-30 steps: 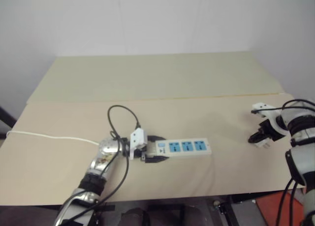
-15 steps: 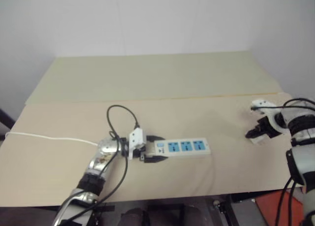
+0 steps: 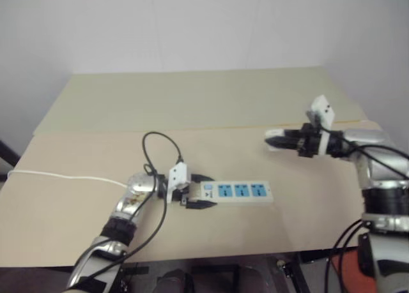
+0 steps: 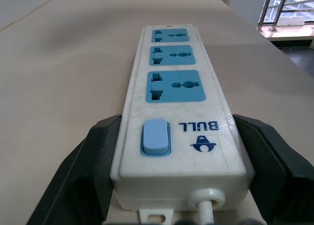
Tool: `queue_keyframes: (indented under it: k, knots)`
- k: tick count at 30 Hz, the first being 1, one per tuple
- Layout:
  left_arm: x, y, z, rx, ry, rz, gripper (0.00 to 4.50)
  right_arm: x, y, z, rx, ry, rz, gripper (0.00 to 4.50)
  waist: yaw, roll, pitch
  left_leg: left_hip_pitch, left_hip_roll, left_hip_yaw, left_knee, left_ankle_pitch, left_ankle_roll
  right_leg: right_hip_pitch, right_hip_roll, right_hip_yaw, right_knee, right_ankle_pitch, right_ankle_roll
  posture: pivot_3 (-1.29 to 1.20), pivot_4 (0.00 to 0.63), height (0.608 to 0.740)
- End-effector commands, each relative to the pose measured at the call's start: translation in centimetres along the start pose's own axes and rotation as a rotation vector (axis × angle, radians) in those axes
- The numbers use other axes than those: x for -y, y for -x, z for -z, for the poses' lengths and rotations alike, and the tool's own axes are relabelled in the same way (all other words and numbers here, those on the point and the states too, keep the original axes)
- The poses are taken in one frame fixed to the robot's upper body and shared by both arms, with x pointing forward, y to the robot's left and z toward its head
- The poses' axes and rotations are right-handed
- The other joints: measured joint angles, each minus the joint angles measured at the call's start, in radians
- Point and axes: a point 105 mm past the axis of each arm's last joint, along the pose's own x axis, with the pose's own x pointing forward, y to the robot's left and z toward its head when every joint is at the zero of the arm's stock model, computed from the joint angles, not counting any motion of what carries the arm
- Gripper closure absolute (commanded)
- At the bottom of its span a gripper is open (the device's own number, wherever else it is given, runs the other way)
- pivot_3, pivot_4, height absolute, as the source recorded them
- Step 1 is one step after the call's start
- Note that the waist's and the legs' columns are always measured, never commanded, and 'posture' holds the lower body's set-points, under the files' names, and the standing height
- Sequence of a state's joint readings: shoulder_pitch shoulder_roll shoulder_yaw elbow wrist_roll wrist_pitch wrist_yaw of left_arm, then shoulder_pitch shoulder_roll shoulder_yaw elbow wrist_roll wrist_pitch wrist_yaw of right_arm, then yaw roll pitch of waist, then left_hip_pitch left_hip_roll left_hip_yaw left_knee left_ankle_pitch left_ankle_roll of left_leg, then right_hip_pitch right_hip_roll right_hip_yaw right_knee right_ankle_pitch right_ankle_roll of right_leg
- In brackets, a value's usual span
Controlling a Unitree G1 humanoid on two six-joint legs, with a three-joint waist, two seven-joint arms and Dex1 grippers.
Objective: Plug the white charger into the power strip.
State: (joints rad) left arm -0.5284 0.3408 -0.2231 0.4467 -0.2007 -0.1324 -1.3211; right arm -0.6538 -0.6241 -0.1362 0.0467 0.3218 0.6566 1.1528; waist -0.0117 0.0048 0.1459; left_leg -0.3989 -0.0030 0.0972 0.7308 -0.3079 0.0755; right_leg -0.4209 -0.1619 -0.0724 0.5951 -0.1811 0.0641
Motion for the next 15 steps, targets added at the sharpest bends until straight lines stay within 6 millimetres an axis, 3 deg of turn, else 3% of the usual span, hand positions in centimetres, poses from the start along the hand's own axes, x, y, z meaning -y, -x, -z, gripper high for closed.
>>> queue_keyframes:
  k: [1, 6, 15]
  knots:
    - [0.6, 0.6, 1.8, -0.086, 0.05, 0.029, 1.24, -2.2, -1.0, -1.2, 0.123, 0.048, -0.084, 3.36, 0.0, 0.0, 0.0, 0.0, 0.0, 0.0, 0.0, 0.0, 0.0, 0.0, 0.0, 0.0, 0.0, 0.0, 0.0, 0.0, 0.15, 0.74]
    - [0.6, 0.8, 1.8, -0.093, 0.051, 0.027, 1.24, -5.4, -3.3, -0.4, 0.189, 0.017, -0.244, 3.36, -0.003, 0.0, 0.0, 0.0, 0.0, 0.0, 0.0, 0.0, 0.0, 0.0, 0.002, 0.0, 0.001, 0.0, 0.0, 0.0, 0.15, 0.74]
    - [1.0, 0.3, 2.0, -0.081, 0.068, 0.006, 1.24, -7.8, -5.7, 1.9, 0.173, 0.066, -0.369, 3.36, -0.003, 0.0, 0.0, 0.0, 0.0, 0.0, 0.0, 0.0, 0.0, 0.0, 0.003, 0.0, 0.001, 0.0, 0.0, 0.0, 0.15, 0.74]
